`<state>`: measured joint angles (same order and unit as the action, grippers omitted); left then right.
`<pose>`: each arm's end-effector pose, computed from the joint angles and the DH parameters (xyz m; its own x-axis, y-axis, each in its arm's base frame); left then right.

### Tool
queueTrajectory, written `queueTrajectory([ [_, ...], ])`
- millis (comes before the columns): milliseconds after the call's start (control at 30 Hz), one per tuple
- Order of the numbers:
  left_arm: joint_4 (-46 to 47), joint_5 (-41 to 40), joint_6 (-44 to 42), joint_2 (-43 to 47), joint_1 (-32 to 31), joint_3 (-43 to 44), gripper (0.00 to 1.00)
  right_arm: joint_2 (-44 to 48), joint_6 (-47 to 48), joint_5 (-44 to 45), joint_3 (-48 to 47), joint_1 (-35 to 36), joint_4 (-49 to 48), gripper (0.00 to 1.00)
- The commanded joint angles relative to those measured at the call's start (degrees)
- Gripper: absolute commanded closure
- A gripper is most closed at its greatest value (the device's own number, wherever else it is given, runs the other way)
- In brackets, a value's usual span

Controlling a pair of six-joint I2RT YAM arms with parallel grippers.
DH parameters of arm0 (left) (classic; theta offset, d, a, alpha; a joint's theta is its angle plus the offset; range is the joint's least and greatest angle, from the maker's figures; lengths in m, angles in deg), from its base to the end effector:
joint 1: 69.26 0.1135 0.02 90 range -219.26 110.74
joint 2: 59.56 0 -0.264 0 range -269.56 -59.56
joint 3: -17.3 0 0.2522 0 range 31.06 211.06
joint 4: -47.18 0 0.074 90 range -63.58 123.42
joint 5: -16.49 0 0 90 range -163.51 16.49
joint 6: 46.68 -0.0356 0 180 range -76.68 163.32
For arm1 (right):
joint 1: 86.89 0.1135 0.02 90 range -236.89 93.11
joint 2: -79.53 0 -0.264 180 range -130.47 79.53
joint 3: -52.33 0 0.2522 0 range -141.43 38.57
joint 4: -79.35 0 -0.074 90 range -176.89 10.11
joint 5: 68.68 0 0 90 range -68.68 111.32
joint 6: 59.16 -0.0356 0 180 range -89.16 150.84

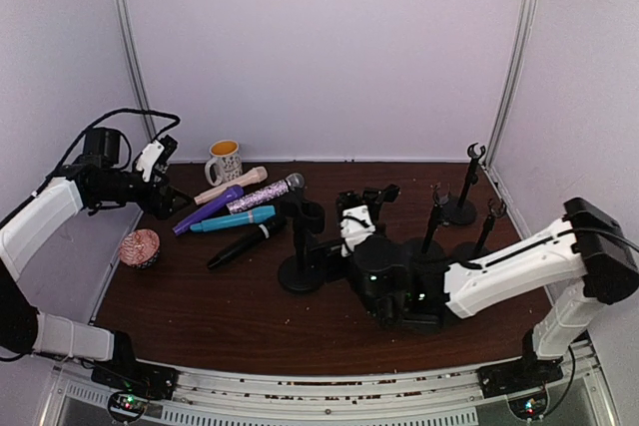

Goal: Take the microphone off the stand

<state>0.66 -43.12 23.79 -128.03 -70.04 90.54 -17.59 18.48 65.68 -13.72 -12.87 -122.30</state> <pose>0.2523 -0.0214 0.3103 -0.4974 0.2952 -0.8157 0.5893 0.8050 -0.0681 0.1249 0.3458 0.2290 -0.1505 0.0304 -0.9881 -0.4763 0.8737 0.0994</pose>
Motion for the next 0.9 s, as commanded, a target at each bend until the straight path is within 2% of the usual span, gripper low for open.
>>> queueTrajectory([
  [0, 16.4, -8.2, 3.8, -2.0, 0.8, -6.9, 0.02, 16.7, -2.3, 6.7, 10.6, -0.4, 2.7, 0.00],
  [67, 20.6, -9.1, 4.0, -3.5, 1.1, -9.2, 0.02, 25.2, -1.8, 7.9, 15.8, -2.4, 5.0, 0.00],
  [133, 24.7, -9.2, 5.5, -5.0, 1.6, -11.0, 0.02, 33.5, -2.3, 10.7, 18.1, -6.4, 12.9, 0.00],
  [233, 33.2, -10.7, 7.1, -6.6, 1.9, -14.6, 0.02, 45.5, -5.7, 14.0, 21.0, -17.3, 25.7, 0.00],
  [300, 38.4, -12.1, 7.9, -7.5, 1.9, -17.3, 0.02, 53.1, -1.4, 14.7, 26.8, -26.2, 21.3, 0.00],
  [333, 40.7, -12.8, 8.2, -8.0, 1.9, -18.2, 0.02, 57.6, 0.6, 14.1, 31.8, -30.2, 14.8, 0.00],
  [433, 46.4, -15.5, 9.0, -10.3, 1.9, -20.4, 0.02, 63.5, 3.6, 8.9, 40.5, -41.6, 3.4, 0.00],
  [533, 55.5, -17.8, 9.4, -12.0, 2.2, -23.6, 0.02, 62.2, 4.6, 6.0, 42.3, -50.2, 4.0, 0.00],
  [600, 59.8, -18.9, 9.9, -12.5, 2.4, -25.2, 0.02, 58.5, 6.4, 6.4, 42.2, -53.0, 2.5, 0.00],
  [667, 62.1, -20.4, 10.9, -12.9, 2.7, -25.5, 0.02, 54.4, 10.6, 3.9, 43.0, -54.5, -3.6, 0.00],
  [867, 65.8, -23.9, 13.9, -13.9, 4.1, -26.5, 0.02, 38.7, 13.8, -2.0, 40.0, -57.1, -15.3, 0.00],
])
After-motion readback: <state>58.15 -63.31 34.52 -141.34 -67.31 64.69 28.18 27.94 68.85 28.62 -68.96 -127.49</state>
